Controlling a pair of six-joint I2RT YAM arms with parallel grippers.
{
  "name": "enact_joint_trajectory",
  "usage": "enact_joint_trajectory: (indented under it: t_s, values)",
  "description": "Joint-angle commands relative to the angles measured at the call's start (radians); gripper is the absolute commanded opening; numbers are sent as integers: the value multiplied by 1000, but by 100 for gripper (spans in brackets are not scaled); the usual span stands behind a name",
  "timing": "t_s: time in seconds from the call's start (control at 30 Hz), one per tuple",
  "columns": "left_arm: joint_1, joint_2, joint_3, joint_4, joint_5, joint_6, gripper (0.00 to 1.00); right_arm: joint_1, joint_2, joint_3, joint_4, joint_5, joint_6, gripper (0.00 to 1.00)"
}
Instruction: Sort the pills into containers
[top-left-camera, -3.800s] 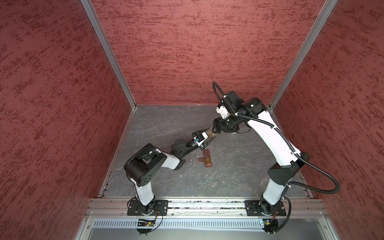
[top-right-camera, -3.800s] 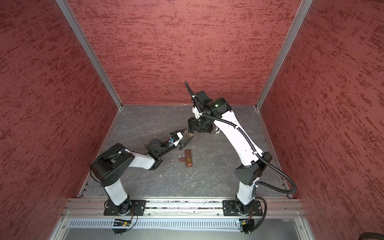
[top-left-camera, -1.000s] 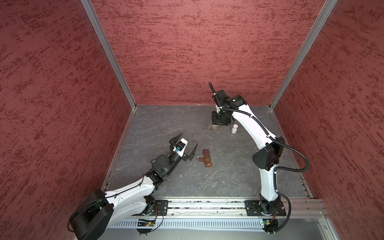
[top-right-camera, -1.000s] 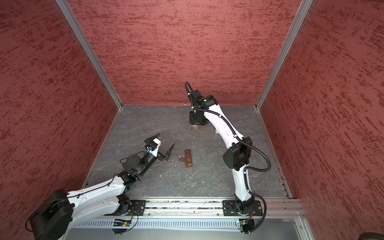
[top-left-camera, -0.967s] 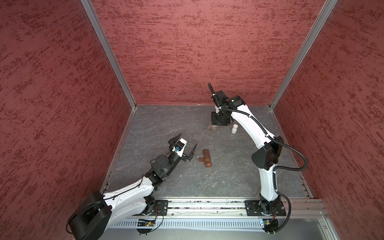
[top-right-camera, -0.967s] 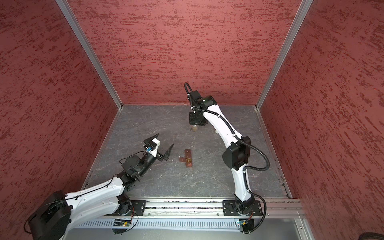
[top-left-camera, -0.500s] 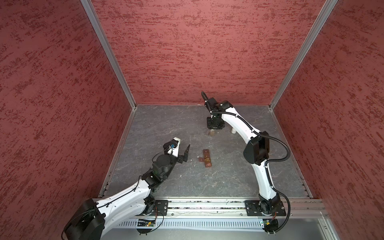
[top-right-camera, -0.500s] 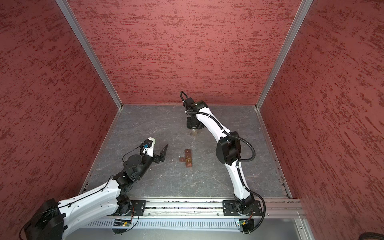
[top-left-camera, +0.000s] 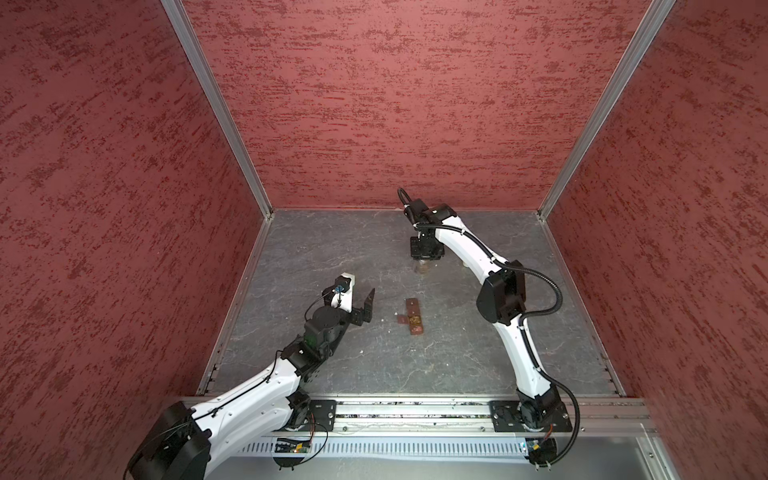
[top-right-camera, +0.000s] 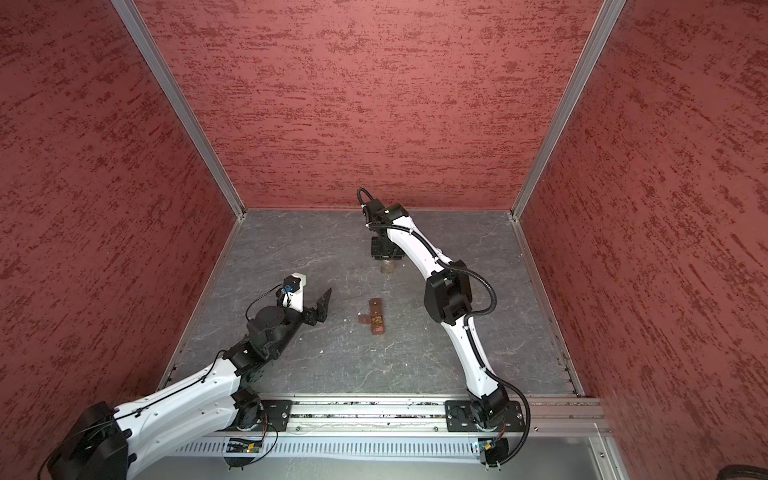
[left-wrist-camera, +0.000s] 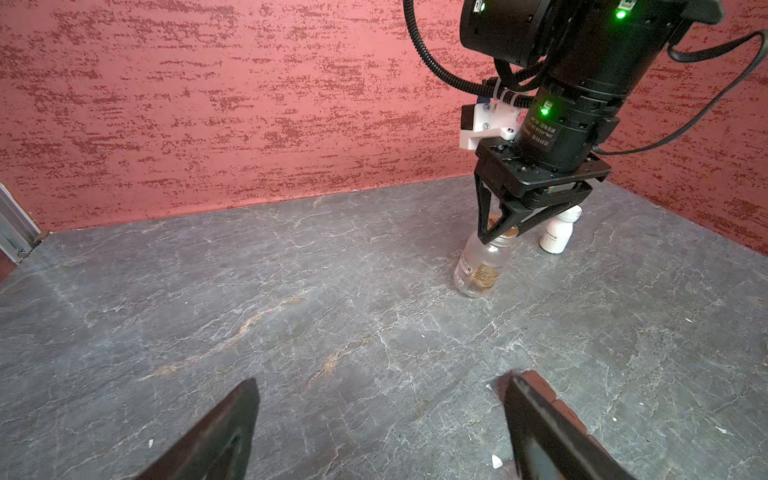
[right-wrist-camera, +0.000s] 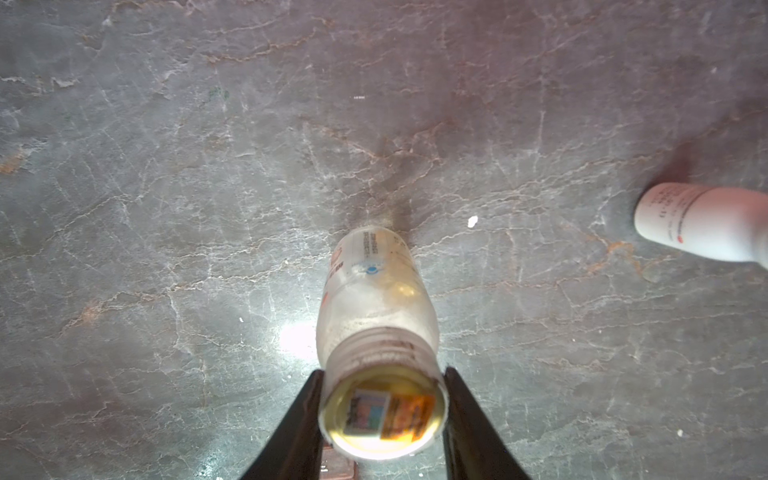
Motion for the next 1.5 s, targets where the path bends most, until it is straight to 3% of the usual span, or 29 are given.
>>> enact_joint_trajectory:
  t_s: [0.0,0.57,0.83,0.93,1.1,1.27,1.47]
  values:
    - [7,-9,25,-16,12,-18,92,1,31,52,-37,28,2,40]
    - [9,-47,78,-156,37,-100,88,1,37,124,-62,-1,-1,64]
    - [8,-107,131,-343,60,-203,78,9,-121,60,-42,4,8,67]
    - [9,-90,163,-419,43,-270,75,20,-242,-88,26,13,14,67]
    - [7,1,215,-522,96,-393,71,40,-522,-527,268,-31,40,63]
    - [10,127,235,-559,252,-529,62,46,-801,-1018,599,-131,94,54]
    - [8,270,227,-520,425,-660,49,47,-944,-1382,866,-224,163,43]
